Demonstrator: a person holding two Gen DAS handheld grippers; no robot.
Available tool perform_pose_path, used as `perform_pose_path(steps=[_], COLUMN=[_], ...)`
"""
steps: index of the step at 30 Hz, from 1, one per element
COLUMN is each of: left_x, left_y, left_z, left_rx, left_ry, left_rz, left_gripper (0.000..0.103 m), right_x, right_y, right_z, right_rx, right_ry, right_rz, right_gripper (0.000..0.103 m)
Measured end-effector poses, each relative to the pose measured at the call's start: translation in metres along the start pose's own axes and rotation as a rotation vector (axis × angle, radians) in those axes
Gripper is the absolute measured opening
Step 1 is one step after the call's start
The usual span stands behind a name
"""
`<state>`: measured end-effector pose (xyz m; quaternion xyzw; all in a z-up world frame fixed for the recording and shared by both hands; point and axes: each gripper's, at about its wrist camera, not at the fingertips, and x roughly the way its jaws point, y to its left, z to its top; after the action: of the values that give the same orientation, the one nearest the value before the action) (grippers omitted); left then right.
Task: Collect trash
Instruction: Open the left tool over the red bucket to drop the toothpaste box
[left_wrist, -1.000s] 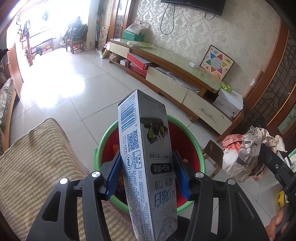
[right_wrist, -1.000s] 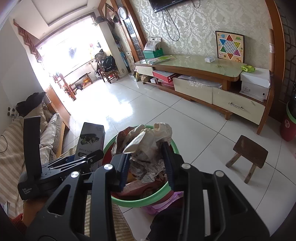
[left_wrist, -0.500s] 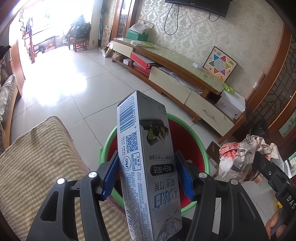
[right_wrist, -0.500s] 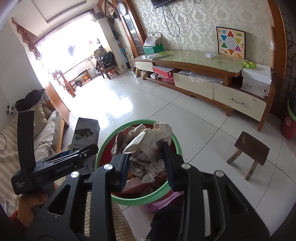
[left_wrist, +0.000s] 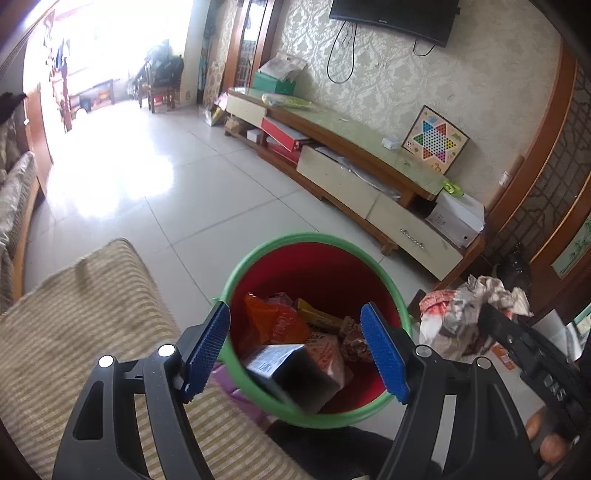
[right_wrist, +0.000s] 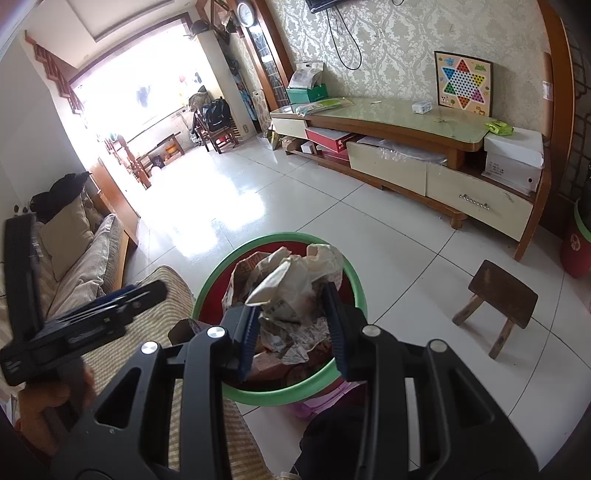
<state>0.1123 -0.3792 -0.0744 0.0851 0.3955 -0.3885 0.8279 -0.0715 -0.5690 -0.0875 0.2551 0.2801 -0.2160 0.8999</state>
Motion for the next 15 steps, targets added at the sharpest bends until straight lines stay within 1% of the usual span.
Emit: perform_pose_path(steps=[5,7,15], left_x=[-0.037,-0.05,-0.08], left_y=[0.015,0.022,0.045], left_z=[-0.014,-0.022,-0.043], left_rx=[0.0,0.003,-0.042], left_ry=[-0.019,-0.022,-0.032], left_rz=[0.037,0.067,0.149], left_gripper=[0.071,0.071,0.073], right_x=[0.005,0.006,0.02], right_y=[0.003,0.007,0.026], right_z=[0.0,-0.001,-0.006], right_rx=[0.004,-0.004,-0.034], right_ry=[0.002,0.006,0.036], right_rz=[0.012,0.016,0.038], right_gripper=[0.033,0.033,0.033])
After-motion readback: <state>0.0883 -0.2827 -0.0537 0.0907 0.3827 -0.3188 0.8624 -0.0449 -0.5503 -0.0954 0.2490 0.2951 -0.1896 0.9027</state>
